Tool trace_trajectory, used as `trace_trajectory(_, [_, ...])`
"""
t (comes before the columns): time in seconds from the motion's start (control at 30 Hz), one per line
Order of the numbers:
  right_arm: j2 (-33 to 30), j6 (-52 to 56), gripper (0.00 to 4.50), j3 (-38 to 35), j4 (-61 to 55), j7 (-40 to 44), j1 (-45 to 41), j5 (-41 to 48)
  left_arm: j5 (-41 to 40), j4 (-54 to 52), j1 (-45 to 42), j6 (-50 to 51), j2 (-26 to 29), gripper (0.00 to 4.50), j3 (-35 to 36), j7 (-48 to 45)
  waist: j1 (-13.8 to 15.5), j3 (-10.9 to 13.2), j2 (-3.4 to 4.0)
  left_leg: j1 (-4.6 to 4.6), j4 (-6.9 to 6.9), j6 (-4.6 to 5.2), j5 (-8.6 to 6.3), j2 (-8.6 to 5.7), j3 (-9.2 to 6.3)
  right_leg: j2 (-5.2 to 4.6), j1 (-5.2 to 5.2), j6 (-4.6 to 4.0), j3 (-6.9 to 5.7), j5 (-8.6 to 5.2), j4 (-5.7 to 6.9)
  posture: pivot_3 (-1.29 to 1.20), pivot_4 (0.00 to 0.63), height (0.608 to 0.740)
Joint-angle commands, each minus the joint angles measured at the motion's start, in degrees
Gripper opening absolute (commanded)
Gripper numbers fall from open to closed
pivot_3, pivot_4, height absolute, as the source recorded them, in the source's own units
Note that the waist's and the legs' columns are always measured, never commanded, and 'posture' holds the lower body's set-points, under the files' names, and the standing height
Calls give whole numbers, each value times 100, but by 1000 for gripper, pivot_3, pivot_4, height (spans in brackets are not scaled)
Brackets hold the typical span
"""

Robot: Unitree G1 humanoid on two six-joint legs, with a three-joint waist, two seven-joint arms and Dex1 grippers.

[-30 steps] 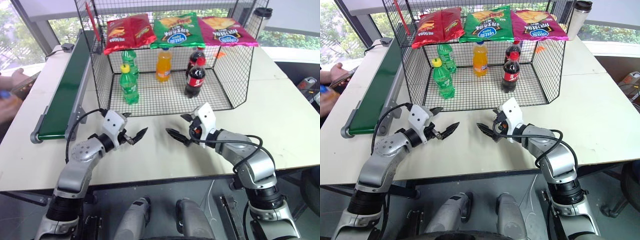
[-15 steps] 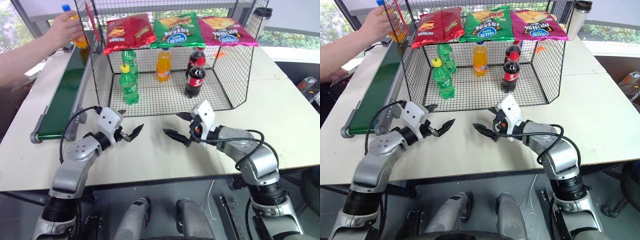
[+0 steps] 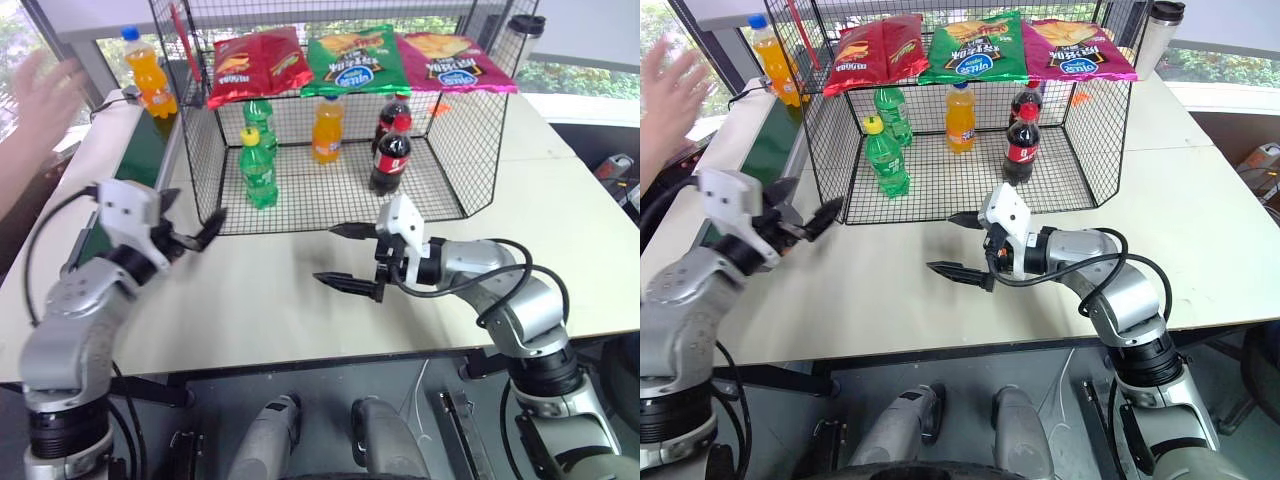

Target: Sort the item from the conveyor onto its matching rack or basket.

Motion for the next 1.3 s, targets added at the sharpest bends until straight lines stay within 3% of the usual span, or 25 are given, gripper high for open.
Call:
trace_trajectory(0.03, [-9,-153,4490,-12,-127,120,-198,119,-179,123,319,54,235,4500,698,5,8,0,0,0,-1,-2,-1,1,1,0,-1,-1,0,0,0,0,150,739])
trace_trajectory(0.2, [194,-129,4490,-137,41,41,-288,254,313,885,1163,-702,532,4500,1029,-284,24,-1,0,-1,-2,-3,-4,0,10,-4,0,-20,6,9,-7,0,150,739])
trace_trajectory(0.37, [122,-177,4490,-121,61,121,-253,282,386,1211,1387,-1032,557,4500,996,-354,77,-2,-1,-3,-2,-4,-6,3,7,-7,5,-24,8,7,-16,0,150,739])
trace_trajectory(1.3, [1,-57,4490,-132,-170,-225,-21,356,138,1587,789,-1165,307,4500,619,-45,27,-2,-2,-3,-18,5,-13,31,50,-5,-5,-31,3,21,-42,0,150,739])
